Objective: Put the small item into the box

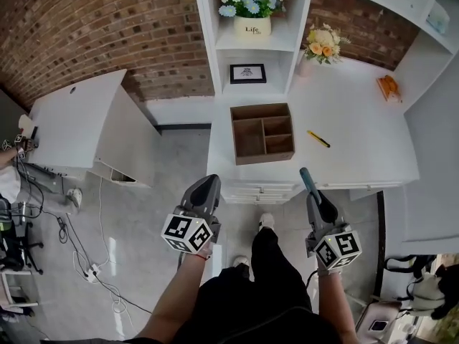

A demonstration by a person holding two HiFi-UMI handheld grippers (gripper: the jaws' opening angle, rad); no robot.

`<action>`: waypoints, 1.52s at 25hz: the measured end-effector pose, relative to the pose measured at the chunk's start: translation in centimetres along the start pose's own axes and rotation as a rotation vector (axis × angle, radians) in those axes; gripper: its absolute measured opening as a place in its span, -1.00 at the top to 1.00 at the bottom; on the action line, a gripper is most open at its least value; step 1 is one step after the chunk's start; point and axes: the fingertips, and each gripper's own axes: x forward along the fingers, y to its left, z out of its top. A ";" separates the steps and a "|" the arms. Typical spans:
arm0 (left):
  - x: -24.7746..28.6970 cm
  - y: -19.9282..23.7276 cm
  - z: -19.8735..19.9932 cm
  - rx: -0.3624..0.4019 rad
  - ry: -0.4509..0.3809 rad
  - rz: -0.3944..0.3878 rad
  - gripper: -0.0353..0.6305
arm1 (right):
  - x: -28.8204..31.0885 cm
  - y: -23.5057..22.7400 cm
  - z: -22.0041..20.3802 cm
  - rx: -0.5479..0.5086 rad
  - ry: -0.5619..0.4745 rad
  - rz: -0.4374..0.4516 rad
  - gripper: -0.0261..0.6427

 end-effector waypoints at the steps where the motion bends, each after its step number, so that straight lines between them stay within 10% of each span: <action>1: 0.5 0.1 0.0 0.000 0.002 0.002 0.89 | 0.7 -0.2 0.0 -0.003 0.007 0.011 0.72; 18: 8.2 3.4 0.3 -0.018 -0.010 0.089 0.89 | 10.8 -3.3 -0.8 -0.110 0.152 0.173 0.72; 38: 11.8 5.0 0.9 -0.029 -0.016 0.163 0.89 | 15.7 -2.6 -3.7 -0.526 0.464 0.367 0.72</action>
